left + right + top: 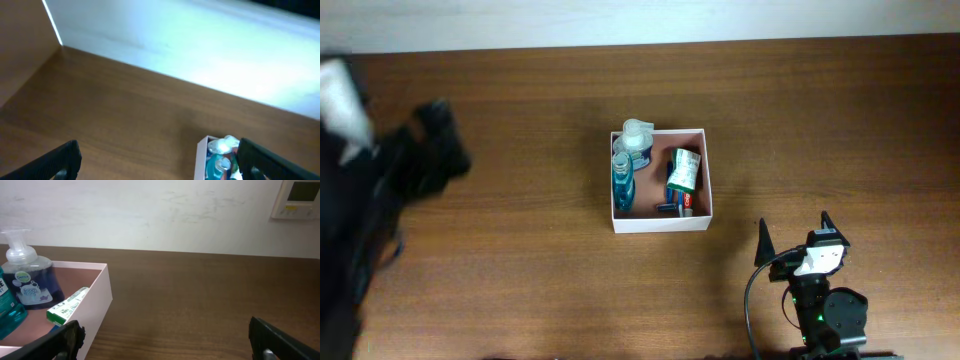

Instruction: Pack container

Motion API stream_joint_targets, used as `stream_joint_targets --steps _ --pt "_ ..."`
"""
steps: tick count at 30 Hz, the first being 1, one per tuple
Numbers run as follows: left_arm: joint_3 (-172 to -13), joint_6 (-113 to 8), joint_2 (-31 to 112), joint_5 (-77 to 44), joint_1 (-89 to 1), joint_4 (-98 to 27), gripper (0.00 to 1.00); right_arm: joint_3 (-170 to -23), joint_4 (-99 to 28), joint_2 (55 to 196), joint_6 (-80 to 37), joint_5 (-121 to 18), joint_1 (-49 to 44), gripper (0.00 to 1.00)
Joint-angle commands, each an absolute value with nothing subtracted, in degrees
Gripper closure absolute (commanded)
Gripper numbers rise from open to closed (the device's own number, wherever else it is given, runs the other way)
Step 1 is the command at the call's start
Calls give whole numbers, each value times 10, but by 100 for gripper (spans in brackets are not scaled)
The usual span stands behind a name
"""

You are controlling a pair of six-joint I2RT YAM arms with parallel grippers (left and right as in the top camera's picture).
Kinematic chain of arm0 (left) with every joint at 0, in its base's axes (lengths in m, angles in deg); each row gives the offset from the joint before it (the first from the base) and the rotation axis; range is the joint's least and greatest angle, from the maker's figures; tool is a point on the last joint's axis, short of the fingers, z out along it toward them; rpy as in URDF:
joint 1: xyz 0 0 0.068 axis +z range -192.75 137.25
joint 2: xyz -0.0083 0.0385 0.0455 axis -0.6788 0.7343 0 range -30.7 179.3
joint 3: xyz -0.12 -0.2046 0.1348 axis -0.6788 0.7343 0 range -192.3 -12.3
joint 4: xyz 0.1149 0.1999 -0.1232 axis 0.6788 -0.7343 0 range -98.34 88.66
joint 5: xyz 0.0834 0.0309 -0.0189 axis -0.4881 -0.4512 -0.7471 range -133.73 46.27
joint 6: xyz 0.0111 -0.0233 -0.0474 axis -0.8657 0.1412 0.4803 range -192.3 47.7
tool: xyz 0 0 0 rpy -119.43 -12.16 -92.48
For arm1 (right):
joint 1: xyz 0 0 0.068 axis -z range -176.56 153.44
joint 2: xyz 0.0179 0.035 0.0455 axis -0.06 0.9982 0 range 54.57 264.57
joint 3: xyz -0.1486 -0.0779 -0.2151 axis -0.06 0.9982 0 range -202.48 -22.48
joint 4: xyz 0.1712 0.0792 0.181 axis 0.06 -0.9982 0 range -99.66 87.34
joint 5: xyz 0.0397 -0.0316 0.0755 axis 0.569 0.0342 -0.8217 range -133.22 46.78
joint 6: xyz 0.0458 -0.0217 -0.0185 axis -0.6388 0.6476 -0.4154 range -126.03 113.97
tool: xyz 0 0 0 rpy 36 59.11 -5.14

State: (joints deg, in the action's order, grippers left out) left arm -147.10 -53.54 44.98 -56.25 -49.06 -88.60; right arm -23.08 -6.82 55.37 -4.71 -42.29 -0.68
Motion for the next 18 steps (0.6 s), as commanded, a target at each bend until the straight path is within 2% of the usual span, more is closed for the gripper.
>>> stream_joint_targets --steps 1,11,18 --pt "-1471 -547 385 -571 -491 -901 1 -228 -73 548 -47 -426 -10 2" --pt "-1334 -546 195 -571 -486 -930 1 -228 -73 548 -48 -426 -10 2" --pt "-1092 -547 37 -572 -475 -806 1 -228 -73 548 -48 -426 -10 2"
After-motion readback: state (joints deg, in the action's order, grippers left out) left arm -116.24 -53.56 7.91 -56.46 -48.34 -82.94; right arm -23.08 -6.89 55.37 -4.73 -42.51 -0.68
